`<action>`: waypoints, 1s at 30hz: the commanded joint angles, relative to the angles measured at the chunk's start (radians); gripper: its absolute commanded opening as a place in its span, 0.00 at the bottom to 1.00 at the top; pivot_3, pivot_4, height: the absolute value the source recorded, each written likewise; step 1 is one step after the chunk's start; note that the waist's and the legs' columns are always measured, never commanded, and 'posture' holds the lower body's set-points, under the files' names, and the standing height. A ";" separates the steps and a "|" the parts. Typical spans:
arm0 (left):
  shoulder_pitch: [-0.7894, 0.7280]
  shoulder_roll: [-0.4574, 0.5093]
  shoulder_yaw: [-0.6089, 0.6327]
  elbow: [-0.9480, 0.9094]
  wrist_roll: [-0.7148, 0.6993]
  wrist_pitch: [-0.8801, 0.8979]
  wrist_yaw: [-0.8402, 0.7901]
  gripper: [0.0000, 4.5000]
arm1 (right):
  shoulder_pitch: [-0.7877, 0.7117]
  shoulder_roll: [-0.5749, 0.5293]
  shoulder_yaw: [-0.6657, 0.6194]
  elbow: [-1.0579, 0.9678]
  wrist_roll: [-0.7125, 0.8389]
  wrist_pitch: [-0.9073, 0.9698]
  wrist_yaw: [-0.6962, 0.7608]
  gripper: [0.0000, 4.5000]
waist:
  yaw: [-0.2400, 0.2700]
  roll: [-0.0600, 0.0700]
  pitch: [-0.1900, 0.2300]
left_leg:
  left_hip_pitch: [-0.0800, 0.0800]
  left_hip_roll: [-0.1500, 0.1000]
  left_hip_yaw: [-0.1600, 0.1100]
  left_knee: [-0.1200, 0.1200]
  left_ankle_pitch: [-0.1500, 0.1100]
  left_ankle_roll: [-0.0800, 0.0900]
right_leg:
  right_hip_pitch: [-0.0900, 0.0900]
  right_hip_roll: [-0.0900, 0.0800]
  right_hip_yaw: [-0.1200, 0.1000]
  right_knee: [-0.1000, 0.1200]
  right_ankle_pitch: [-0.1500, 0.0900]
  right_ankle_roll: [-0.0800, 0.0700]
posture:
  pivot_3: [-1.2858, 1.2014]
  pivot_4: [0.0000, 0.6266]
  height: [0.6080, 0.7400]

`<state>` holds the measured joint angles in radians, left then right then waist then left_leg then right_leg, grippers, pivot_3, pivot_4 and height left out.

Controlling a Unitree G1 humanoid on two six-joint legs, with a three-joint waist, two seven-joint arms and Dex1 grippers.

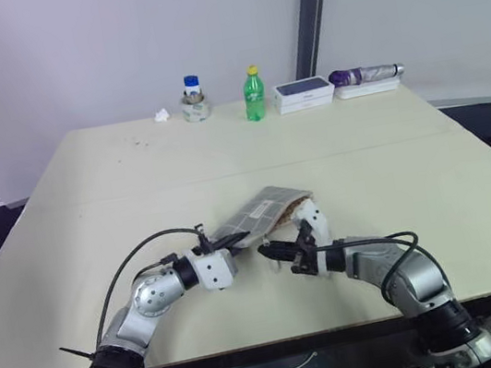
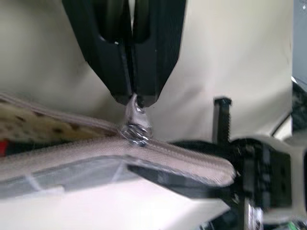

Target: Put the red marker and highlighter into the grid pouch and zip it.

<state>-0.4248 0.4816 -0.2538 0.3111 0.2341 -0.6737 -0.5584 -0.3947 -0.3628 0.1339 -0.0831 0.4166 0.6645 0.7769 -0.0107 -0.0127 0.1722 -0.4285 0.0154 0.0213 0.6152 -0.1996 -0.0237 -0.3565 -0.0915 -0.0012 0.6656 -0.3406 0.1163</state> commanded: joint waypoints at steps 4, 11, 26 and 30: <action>0.023 0.046 0.021 -0.018 -0.047 -0.025 -0.030 0.00 | -0.055 -0.128 -0.097 0.103 -0.032 -0.101 0.038 0.01 | 0.000 0.000 0.000 | 0.000 0.000 0.000 0.000 0.000 0.000 | 0.000 0.000 0.000 0.000 0.000 0.000 | 0.52 0.24 1.00; 0.059 0.119 0.038 0.003 -0.093 -0.053 -0.075 0.00 | -0.134 -0.261 -0.144 0.349 -0.102 -0.276 0.059 0.01 | -0.001 0.000 0.000 | 0.000 0.000 0.001 0.000 0.000 0.000 | 0.000 -0.001 0.000 0.000 0.000 0.000 | 0.52 0.24 1.00; 0.117 0.136 0.145 -0.043 -0.374 0.132 -0.203 0.67 | -0.075 -0.281 -0.148 0.348 -0.147 -0.412 0.095 0.66 | 0.000 0.000 0.000 | 0.000 0.001 0.001 0.000 0.000 0.000 | 0.000 -0.001 0.000 0.000 0.000 0.000 | 0.52 0.24 1.00; 0.181 0.140 0.171 -0.083 -0.393 0.165 -0.217 1.00 | -0.001 -0.323 -0.183 0.296 -0.127 -0.431 0.137 0.99 | 0.000 0.000 0.000 | 0.000 0.001 0.000 -0.001 0.000 0.000 | 0.000 -0.002 0.000 0.000 0.000 0.000 | 0.52 0.24 1.00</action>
<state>-0.2628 0.6133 -0.1212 0.2609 -0.1370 -0.5096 -0.7745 -0.4056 -0.6599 0.0006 0.2715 0.2777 0.2642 0.8950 -0.0103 -0.0123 0.1724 -0.4283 0.0162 0.0217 0.6146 -0.1997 -0.0235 -0.3563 -0.0934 -0.0010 0.6651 -0.3406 0.1162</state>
